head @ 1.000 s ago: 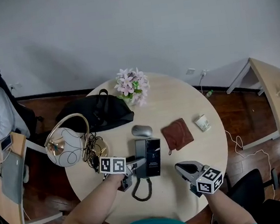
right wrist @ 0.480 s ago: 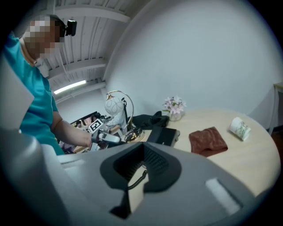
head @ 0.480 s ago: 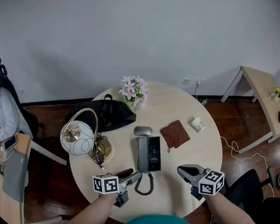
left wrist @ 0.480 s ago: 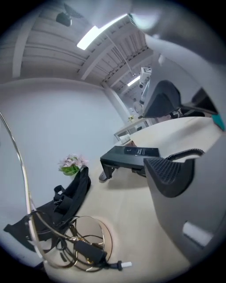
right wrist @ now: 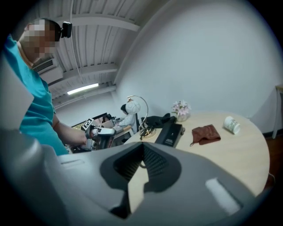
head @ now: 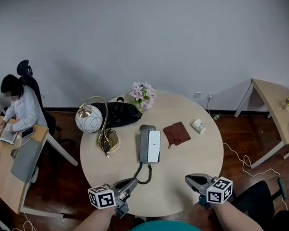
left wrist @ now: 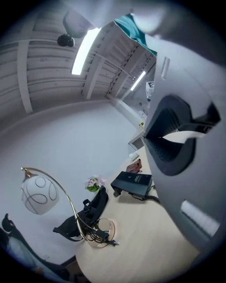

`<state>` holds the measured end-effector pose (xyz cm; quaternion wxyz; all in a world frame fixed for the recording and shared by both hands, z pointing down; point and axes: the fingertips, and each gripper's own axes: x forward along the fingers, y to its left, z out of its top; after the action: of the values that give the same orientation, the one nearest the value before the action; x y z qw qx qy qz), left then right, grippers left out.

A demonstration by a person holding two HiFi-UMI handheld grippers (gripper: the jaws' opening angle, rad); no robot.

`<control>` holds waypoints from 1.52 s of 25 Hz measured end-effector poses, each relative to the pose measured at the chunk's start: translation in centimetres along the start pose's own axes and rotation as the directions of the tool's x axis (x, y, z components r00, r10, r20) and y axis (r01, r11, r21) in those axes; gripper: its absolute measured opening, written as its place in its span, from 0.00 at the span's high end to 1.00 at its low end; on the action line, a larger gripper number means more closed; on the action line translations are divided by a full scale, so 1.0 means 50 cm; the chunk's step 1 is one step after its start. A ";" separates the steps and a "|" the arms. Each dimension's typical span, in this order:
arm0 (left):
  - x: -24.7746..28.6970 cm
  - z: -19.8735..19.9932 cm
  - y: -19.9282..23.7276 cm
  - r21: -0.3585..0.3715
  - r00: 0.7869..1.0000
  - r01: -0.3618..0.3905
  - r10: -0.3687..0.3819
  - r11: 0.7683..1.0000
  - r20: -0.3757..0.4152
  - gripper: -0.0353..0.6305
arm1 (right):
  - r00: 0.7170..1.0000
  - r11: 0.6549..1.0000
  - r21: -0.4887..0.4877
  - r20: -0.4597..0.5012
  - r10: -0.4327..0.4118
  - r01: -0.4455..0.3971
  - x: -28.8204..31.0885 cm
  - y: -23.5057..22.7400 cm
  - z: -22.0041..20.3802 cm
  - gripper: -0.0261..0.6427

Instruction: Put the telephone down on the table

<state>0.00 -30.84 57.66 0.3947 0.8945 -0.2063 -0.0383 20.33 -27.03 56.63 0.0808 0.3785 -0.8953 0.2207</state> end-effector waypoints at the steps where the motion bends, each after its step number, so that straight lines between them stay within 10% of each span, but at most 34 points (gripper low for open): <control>1: -0.009 -0.018 -0.032 0.014 1.000 -0.005 0.005 1.000 0.017 0.94 | 1.000 1.000 -0.014 -0.010 0.010 -0.010 -0.027 0.016 -0.015 0.96; 15: -0.181 -0.207 -0.395 0.228 0.992 -0.081 0.057 0.970 0.109 0.94 | 0.999 0.999 -0.036 0.004 0.040 -0.040 -0.345 0.234 -0.120 0.96; 38: -0.797 -0.416 -0.505 0.320 0.995 -0.083 0.059 0.944 0.085 0.94 | 0.999 0.997 -0.070 0.038 0.030 -0.027 -0.296 0.833 -0.236 0.96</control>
<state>-22.99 14.68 49.96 0.2360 0.9370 -0.2565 -0.0227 0.71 13.51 48.60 0.0733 0.3667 -0.9092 0.1832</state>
